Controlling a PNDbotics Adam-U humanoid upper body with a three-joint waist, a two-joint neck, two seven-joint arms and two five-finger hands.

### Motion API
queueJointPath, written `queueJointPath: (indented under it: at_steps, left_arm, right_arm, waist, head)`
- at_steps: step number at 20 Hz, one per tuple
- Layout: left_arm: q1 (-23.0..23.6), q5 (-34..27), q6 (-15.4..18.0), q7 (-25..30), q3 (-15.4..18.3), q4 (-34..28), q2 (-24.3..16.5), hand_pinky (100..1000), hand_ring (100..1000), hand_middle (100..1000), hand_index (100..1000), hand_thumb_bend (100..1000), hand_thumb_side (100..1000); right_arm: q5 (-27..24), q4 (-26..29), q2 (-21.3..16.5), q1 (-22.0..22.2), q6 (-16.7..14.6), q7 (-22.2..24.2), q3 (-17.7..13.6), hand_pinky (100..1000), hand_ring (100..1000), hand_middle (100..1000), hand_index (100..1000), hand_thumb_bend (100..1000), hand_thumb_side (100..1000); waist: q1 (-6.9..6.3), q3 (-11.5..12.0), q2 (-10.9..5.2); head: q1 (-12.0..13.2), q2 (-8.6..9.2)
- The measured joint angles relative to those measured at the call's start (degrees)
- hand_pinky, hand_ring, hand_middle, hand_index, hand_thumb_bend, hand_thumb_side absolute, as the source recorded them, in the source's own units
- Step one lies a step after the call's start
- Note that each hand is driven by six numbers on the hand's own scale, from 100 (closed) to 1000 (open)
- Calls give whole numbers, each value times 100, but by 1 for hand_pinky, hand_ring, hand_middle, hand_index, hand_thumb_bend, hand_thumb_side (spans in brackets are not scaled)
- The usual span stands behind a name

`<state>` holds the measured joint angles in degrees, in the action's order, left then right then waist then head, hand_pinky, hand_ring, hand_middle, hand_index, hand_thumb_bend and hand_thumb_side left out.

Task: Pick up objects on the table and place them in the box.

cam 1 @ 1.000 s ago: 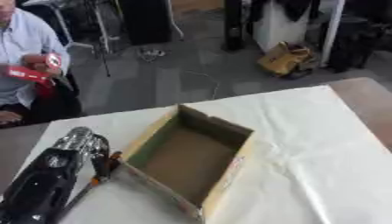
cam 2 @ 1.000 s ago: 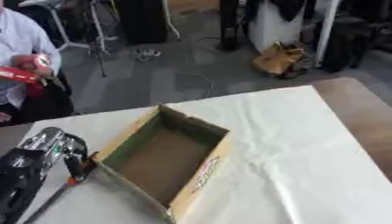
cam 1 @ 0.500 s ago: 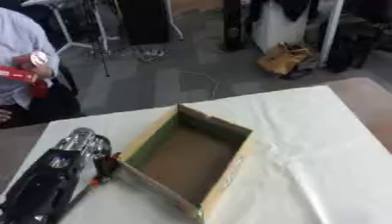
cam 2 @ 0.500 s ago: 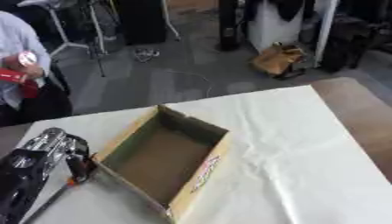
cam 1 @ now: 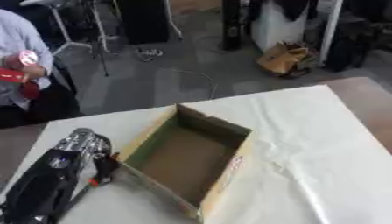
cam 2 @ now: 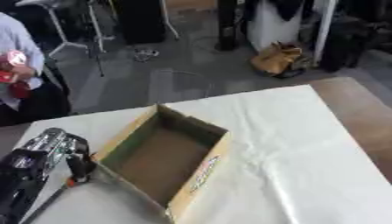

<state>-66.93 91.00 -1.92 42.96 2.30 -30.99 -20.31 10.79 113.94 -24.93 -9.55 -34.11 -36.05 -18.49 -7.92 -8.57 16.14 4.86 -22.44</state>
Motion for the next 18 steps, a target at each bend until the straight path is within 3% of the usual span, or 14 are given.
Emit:
queueJointPath:
  at_steps: [5, 18]
  left_arm:
    - [0, 77, -69, -143, 5, 0, 0, 946, 1000, 1000, 852, 376, 327]
    - [0, 141, -263, -432, 16, 0, 45, 907, 965, 999, 814, 366, 298]
  right_arm:
    - [-2, 0, 0, -1, -1, 1, 0, 841, 830, 635, 701, 100, 1000]
    - [-7, 0, 0, -2, -1, 1, 0, 843, 830, 635, 701, 100, 1000]
  waist:
    - [0, 0, 2]
    - [0, -6, 11]
  head:
    - [0, 5]
    - [0, 47]
